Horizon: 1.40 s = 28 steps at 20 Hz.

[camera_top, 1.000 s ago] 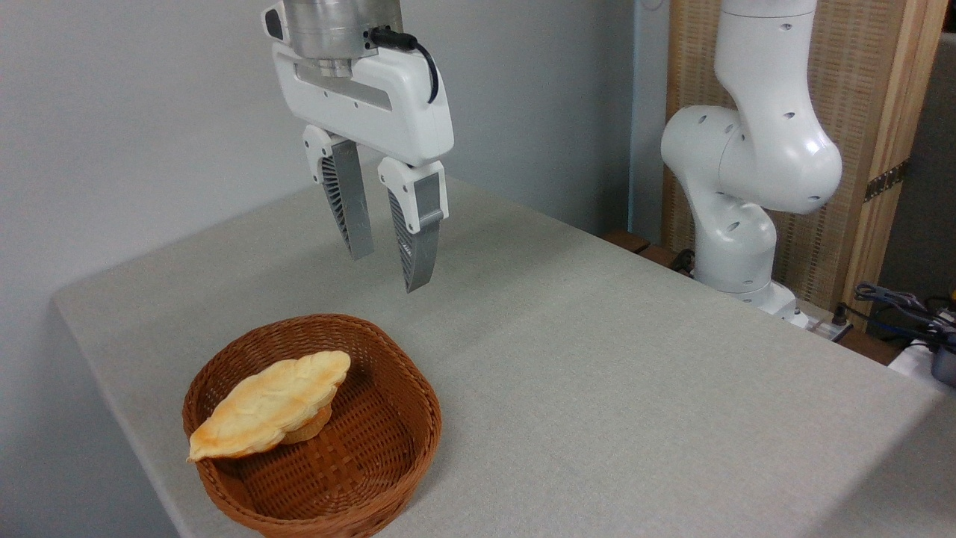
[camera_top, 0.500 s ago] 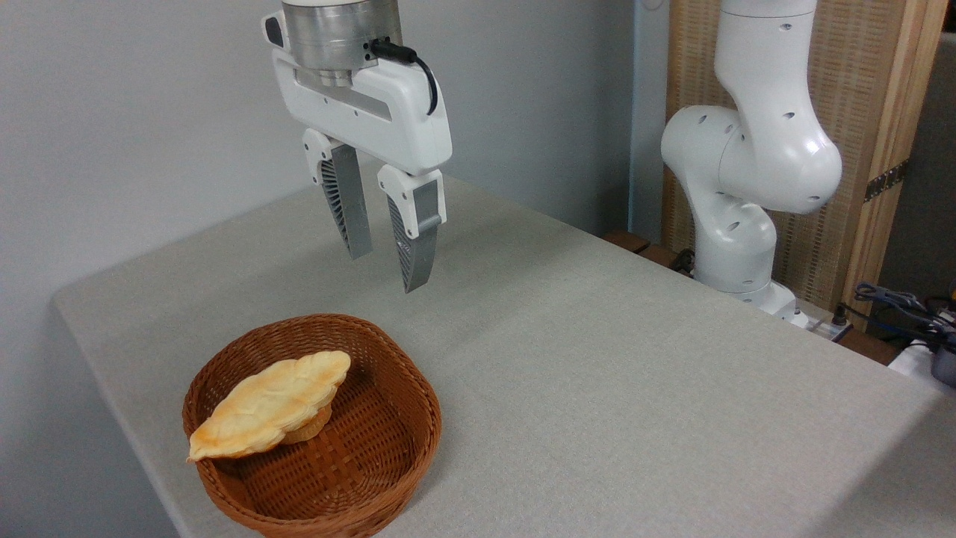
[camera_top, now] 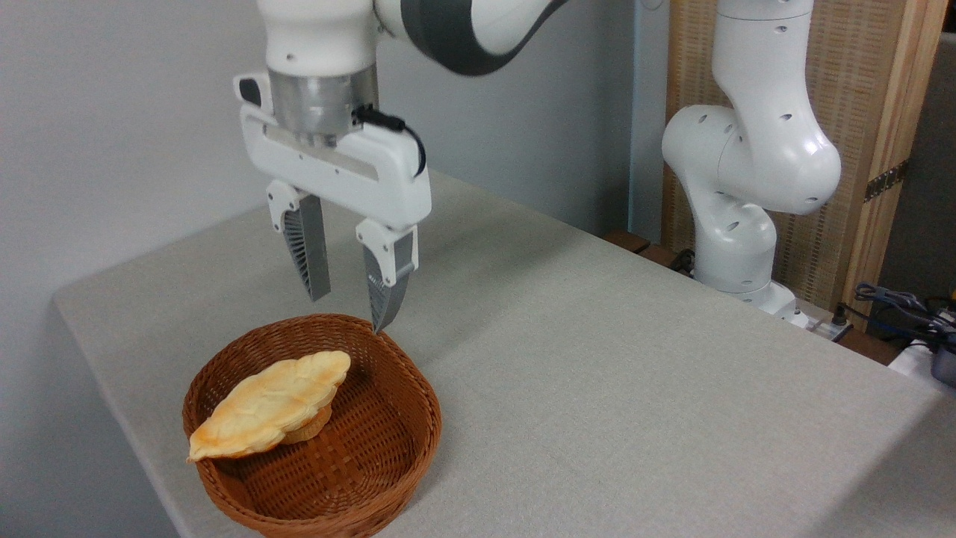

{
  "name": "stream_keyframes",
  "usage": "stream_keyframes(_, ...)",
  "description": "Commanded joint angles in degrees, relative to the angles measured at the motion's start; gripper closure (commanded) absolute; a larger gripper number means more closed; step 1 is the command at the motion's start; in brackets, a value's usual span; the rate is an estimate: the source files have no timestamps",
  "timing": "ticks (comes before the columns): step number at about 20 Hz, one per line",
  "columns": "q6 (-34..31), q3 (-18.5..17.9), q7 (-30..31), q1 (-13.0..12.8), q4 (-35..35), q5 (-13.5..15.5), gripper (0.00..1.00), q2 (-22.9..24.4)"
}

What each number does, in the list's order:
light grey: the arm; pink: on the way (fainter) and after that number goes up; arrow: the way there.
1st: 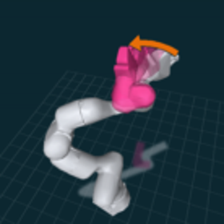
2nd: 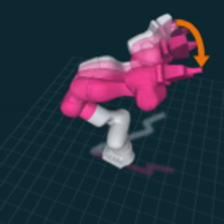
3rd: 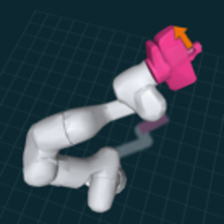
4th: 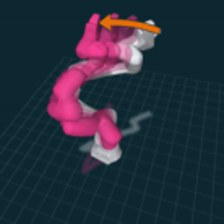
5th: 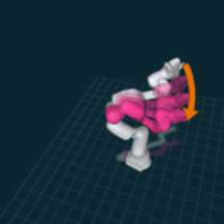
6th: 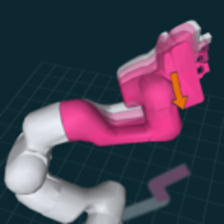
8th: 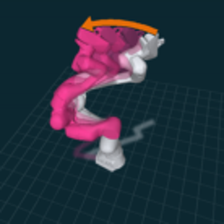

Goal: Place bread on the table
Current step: 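Lower the open gripper down onto the long golden bread loaf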

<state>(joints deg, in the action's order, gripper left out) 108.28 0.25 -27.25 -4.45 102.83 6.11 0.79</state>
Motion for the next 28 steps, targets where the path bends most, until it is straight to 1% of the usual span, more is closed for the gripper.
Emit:
stream_keyframes(1,3.60,-0.08,0.71,-1.87,2.89,0.65,0.00,-0.53)
stream_keyframes(2,4.04,0.97,0.89,-1.79,3.25,0.57,0.00,-0.53)
stream_keyframes(3,4.22,1.24,0.89,-1.79,3.51,0.57,0.00,-0.53)
stream_keyframes(8,4.66,1.42,0.54,-1.79,3.95,0.57,0.00,-1.67)
stream_keyframes(14,11.69,1.51,0.71,-1.87,7.03,0.74,0.00,-3.07)
stream_keyframes(17,12.04,1.68,1.06,-1.79,7.29,0.92,0.00,-3.52)
stream_keyframes(20,13.88,1.68,1.06,-1.79,7.30,1.71,0.00,-4.13)
stream_keyframes(23,15.90,1.94,1.15,-1.79,7.38,1.71,0.00,-5.27)
stream_keyframes(28,17.66,2.12,1.06,-1.79,7.30,1.71,0.00,-5.89)
